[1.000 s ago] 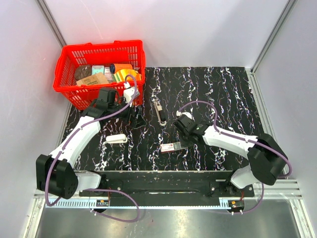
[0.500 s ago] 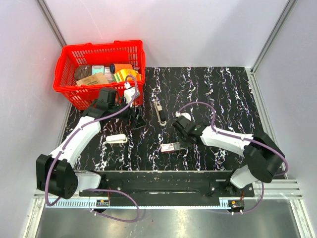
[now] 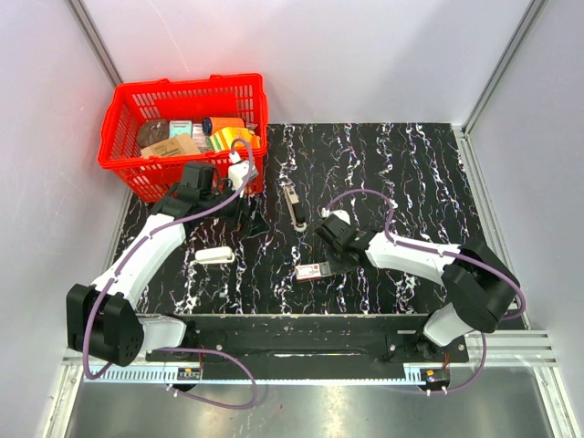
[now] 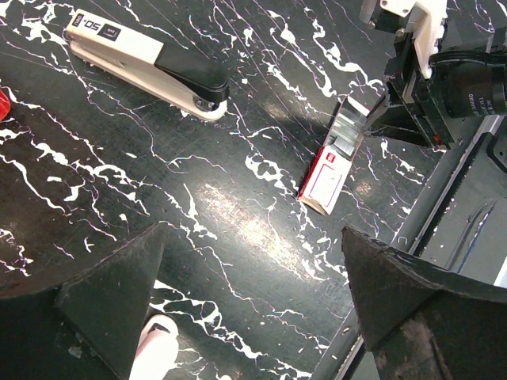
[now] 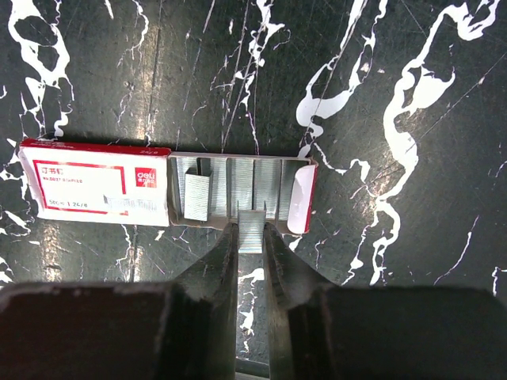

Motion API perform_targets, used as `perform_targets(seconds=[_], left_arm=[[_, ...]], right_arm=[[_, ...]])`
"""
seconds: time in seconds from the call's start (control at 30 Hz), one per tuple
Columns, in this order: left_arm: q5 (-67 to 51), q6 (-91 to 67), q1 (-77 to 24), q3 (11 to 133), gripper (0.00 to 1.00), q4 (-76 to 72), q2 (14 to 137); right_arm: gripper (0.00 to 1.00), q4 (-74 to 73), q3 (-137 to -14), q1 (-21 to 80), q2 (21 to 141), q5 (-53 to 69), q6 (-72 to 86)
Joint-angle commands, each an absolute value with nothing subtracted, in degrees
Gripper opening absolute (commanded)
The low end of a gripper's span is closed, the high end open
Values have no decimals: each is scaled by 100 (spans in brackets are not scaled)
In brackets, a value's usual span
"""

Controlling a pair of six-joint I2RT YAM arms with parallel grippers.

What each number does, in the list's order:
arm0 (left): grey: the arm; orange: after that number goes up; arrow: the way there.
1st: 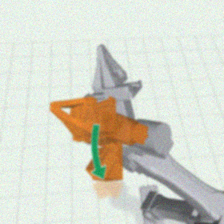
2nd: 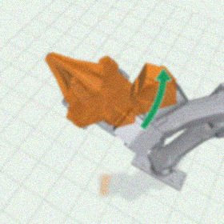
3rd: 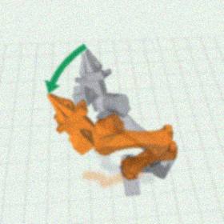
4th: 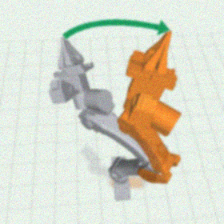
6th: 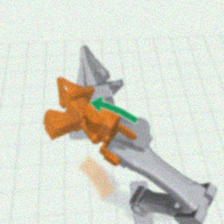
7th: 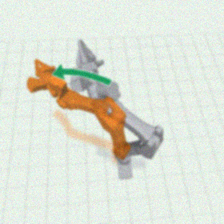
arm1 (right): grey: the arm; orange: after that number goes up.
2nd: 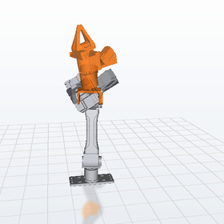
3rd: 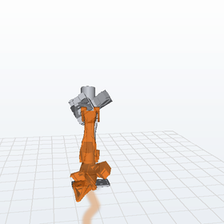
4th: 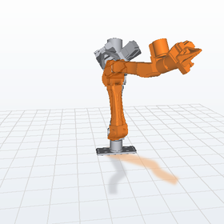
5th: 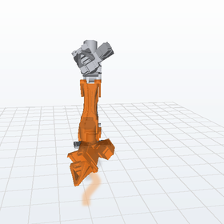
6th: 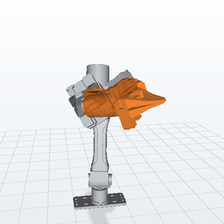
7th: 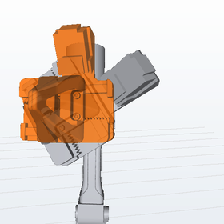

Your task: Unload the staples from the stapler

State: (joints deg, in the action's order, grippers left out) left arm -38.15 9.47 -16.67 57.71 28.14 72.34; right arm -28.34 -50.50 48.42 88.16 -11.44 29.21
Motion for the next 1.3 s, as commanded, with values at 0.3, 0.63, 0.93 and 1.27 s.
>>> perform_targets(seconds=[0.3,0.63,0.93,1.27], left_arm=[[-3700,1107,-1749,5748,99,2575,6970],[-3612,1143,-1828,5739,99,2575,6996],[-3524,1142,-1872,5722,99,2575,7005],[-3366,1195,-1969,5660,99,2540,6900]], right_arm=[[6,-2751,-5256,4931,8824,-1239,2830],[12,-2698,-5265,4975,8894,-1099,2769],[18,-2690,-5265,4992,8912,-1099,2742],[33,-2681,-5203,4992,8772,-1063,2707]])
